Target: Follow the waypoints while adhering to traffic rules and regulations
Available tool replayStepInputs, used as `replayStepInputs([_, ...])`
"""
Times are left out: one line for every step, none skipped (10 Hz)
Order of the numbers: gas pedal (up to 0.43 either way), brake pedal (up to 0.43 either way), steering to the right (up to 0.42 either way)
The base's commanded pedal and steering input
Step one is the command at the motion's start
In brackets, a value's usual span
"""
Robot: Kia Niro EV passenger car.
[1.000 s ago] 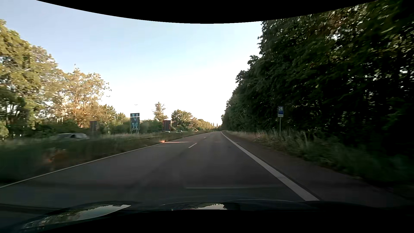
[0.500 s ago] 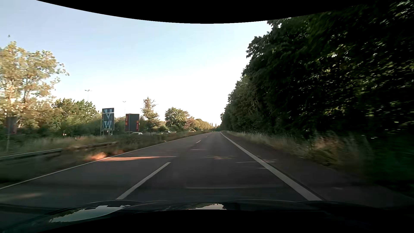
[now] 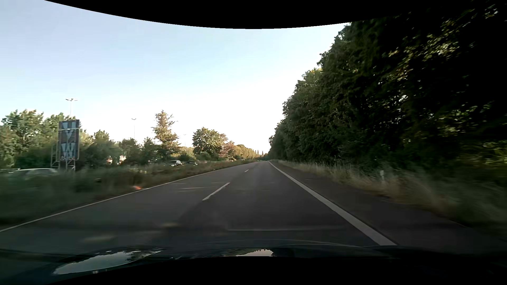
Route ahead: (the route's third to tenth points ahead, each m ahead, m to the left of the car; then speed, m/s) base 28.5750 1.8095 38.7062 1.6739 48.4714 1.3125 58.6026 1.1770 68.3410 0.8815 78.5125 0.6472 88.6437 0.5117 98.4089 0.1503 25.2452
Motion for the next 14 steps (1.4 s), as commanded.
replayStepInputs([0.260, 0.000, 0.004])
replayStepInputs([0.260, 0.000, 0.003])
replayStepInputs([0.260, 0.000, 0.003])
replayStepInputs([0.260, 0.000, 0.003])
replayStepInputs([0.260, 0.000, 0.003])
replayStepInputs([0.260, 0.000, 0.003])
replayStepInputs([0.260, 0.000, 0.003])
replayStepInputs([0.260, 0.000, 0.002])
replayStepInputs([0.260, 0.000, 0.001])
replayStepInputs([0.260, 0.000, 0.001])
replayStepInputs([0.260, 0.000, 0.001])
replayStepInputs([0.260, 0.000, 0.001])
replayStepInputs([0.260, 0.000, 0.001])
replayStepInputs([0.260, 0.000, 0.001])
